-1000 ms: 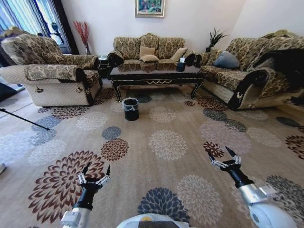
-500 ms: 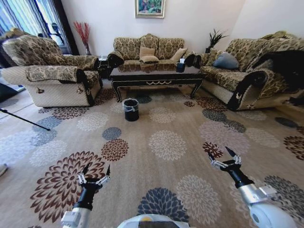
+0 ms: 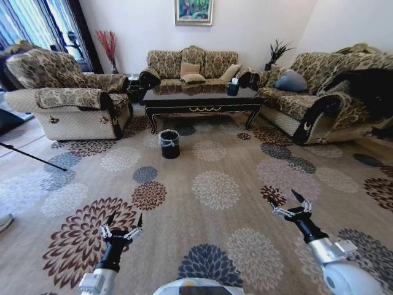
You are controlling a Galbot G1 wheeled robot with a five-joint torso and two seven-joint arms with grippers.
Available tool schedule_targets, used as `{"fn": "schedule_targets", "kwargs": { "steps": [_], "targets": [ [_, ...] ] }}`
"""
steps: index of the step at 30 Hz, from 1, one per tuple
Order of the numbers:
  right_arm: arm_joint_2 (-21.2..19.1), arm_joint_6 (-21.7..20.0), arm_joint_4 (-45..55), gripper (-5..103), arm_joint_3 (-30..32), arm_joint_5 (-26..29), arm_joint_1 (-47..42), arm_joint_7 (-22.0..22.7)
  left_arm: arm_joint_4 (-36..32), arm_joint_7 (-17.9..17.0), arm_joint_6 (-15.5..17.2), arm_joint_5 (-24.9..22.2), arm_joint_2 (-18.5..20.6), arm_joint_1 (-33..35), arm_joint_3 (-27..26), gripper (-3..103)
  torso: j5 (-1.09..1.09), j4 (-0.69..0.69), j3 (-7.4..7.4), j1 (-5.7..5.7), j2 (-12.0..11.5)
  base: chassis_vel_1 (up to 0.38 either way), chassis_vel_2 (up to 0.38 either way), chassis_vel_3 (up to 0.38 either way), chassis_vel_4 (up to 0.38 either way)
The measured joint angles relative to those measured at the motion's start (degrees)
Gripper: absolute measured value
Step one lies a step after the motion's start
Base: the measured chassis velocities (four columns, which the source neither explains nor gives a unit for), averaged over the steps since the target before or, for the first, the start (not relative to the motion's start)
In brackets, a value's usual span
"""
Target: Move to the front of the table and pick up the trash from the floor, then place it into the trash bin.
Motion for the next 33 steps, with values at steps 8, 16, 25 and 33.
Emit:
{"fn": "schedule_targets", "kwargs": {
  "steps": [8,16,25,33],
  "targets": [
    [0.0,0.0,0.0,100,0.0,0.0,0.0,0.0,0.0,0.0,0.0,0.0,0.0,0.0,0.0,100,0.0,0.0,1.46,0.59,2.06,0.0,0.0,0.0,0.0],
    [0.0,0.0,0.0,100,0.0,0.0,0.0,0.0,0.0,0.0,0.0,0.0,0.0,0.0,0.0,100,0.0,0.0,2.45,1.22,3.67,0.0,0.0,0.0,0.0],
    [0.0,0.0,0.0,100,0.0,0.0,0.0,0.0,0.0,0.0,0.0,0.0,0.0,0.0,0.0,100,0.0,0.0,3.84,1.82,5.68,0.0,0.0,0.0,0.0],
    [0.0,0.0,0.0,100,0.0,0.0,0.0,0.0,0.0,0.0,0.0,0.0,0.0,0.0,0.0,100,0.0,0.0,5.12,2.46,7.58,0.0,0.0,0.0,0.0]
  ]
}}
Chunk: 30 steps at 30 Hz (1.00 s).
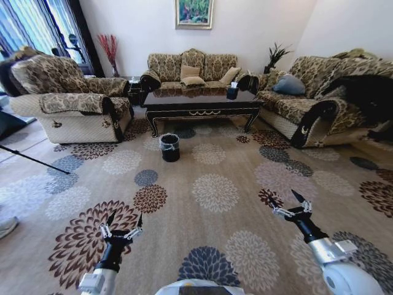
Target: Move to the front of the table and pick up the trash from the floor, then place it into the trash bin.
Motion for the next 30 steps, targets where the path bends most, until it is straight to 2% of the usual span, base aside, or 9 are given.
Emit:
{"fn": "schedule_targets", "kwargs": {
  "steps": [30],
  "targets": [
    [0.0,0.0,0.0,100,0.0,0.0,0.0,0.0,0.0,0.0,0.0,0.0,0.0,0.0,0.0,100,0.0,0.0,4.3,2.69,6.99,0.0,0.0,0.0,0.0]
  ]
}}
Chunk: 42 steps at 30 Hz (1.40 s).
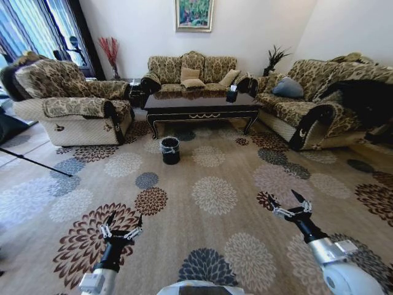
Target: Move to the front of the table and pick up the trash from the floor, then place it into the trash bin.
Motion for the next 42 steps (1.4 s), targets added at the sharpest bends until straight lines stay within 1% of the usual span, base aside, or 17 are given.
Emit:
{"fn": "schedule_targets", "kwargs": {
  "steps": [20,23,25,28,34,36,38,42],
  "targets": [
    [0.0,0.0,0.0,100,0.0,0.0,0.0,0.0,0.0,0.0,0.0,0.0,0.0,0.0,0.0,100,0.0,0.0,2.75,1.77,4.54,0.0,0.0,0.0,0.0],
    [0.0,0.0,0.0,100,0.0,0.0,0.0,0.0,0.0,0.0,0.0,0.0,0.0,0.0,0.0,100,0.0,0.0,3.38,2.18,5.57,0.0,0.0,0.0,0.0],
    [0.0,0.0,0.0,100,0.0,0.0,0.0,0.0,0.0,0.0,0.0,0.0,0.0,0.0,0.0,100,0.0,0.0,3.48,2.25,5.74,0.0,0.0,0.0,0.0],
    [0.0,0.0,0.0,100,0.0,0.0,0.0,0.0,0.0,0.0,0.0,0.0,0.0,0.0,0.0,100,0.0,0.0,4.1,2.68,6.79,0.0,0.0,0.0,0.0],
    [0.0,0.0,0.0,100,0.0,0.0,0.0,0.0,0.0,0.0,0.0,0.0,0.0,0.0,0.0,100,0.0,0.0,4.79,3.2,8.02,0.0,0.0,0.0,0.0],
    [0.0,0.0,0.0,100,0.0,0.0,0.0,0.0,0.0,0.0,0.0,0.0,0.0,0.0,0.0,100,0.0,0.0,5.25,3.54,8.81,0.0,0.0,0.0,0.0],
    [0.0,0.0,0.0,100,0.0,0.0,0.0,0.0,0.0,0.0,0.0,0.0,0.0,0.0,0.0,100,0.0,0.0,5.36,3.61,9.0,0.0,0.0,0.0,0.0],
    [0.0,0.0,0.0,100,0.0,0.0,0.0,0.0,0.0,0.0,0.0,0.0,0.0,0.0,0.0,100,0.0,0.0,6.2,4.15,10.38,0.0,0.0,0.0,0.0]
  ]
}}
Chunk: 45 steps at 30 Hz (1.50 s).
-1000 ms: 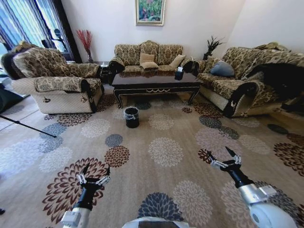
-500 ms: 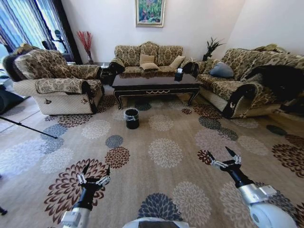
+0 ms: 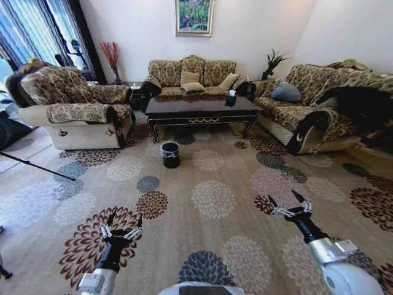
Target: Move to the front of the table and pick up the trash from the floor, then place it into the trash bin.
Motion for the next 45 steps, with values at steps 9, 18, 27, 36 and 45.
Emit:
{"fn": "schedule_targets", "kwargs": {
  "steps": [9,18,27,36,45],
  "targets": [
    [0.0,0.0,0.0,100,0.0,0.0,0.0,0.0,0.0,0.0,0.0,0.0,0.0,0.0,0.0,100,0.0,0.0,1.29,0.81,2.08,0.0,0.0,0.0,0.0],
    [0.0,0.0,0.0,100,0.0,0.0,0.0,0.0,0.0,0.0,0.0,0.0,0.0,0.0,0.0,100,0.0,0.0,2.59,1.81,4.39,0.0,0.0,0.0,0.0],
    [0.0,0.0,0.0,100,0.0,0.0,0.0,0.0,0.0,0.0,0.0,0.0,0.0,0.0,0.0,100,0.0,0.0,3.71,2.66,6.36,0.0,0.0,0.0,0.0],
    [0.0,0.0,0.0,100,0.0,0.0,0.0,0.0,0.0,0.0,0.0,0.0,0.0,0.0,0.0,100,0.0,0.0,5.03,3.74,8.77,0.0,0.0,0.0,0.0],
    [0.0,0.0,0.0,100,0.0,0.0,0.0,0.0,0.0,0.0,0.0,0.0,0.0,0.0,0.0,100,0.0,0.0,6.34,4.69,11.01,0.0,0.0,0.0,0.0]
  ]
}}
